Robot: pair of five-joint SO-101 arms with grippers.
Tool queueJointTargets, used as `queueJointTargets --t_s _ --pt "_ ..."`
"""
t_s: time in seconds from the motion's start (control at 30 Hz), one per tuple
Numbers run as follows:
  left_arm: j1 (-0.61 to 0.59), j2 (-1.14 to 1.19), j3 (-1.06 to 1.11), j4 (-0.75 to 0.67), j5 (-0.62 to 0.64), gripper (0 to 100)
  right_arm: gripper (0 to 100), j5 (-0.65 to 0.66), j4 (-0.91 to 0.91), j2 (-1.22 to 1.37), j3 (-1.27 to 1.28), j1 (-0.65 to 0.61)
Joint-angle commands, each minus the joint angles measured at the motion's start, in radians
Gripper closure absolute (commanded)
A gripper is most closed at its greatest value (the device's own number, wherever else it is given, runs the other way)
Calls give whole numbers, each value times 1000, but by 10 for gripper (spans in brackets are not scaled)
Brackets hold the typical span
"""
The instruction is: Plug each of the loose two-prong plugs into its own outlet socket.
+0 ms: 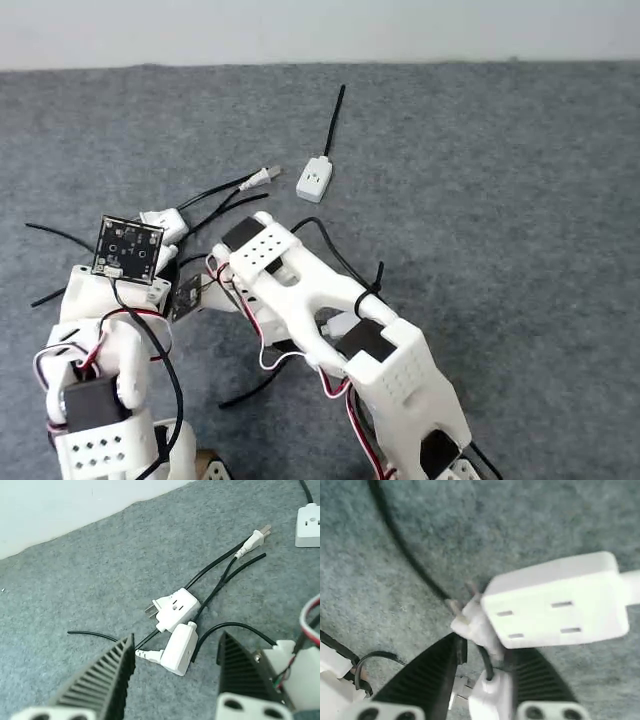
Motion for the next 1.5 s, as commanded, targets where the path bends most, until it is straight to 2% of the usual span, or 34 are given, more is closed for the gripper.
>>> queueJointTargets --t_s 0.0,0.57,0.7,0.77,0.97,1.47 --pt "-5 -8 -53 -26 -5 746 951 -5 -10 -8 -26 -12" --pt "-5 -8 -53 -26 -5 746 937 -6 -10 73 -29 -12" --pt "-5 -8 -53 -26 -5 746 945 -6 -10 93 -29 -12" --pt "-5 -8 -53 -26 -5 746 996 -6 -10 107 -34 -12" --pt "-5 -8 -53 -26 -3 746 989 -8 -2 99 -34 -12" --pt "-5 -8 -53 -28 9 746 989 -49 56 -168 -34 79"
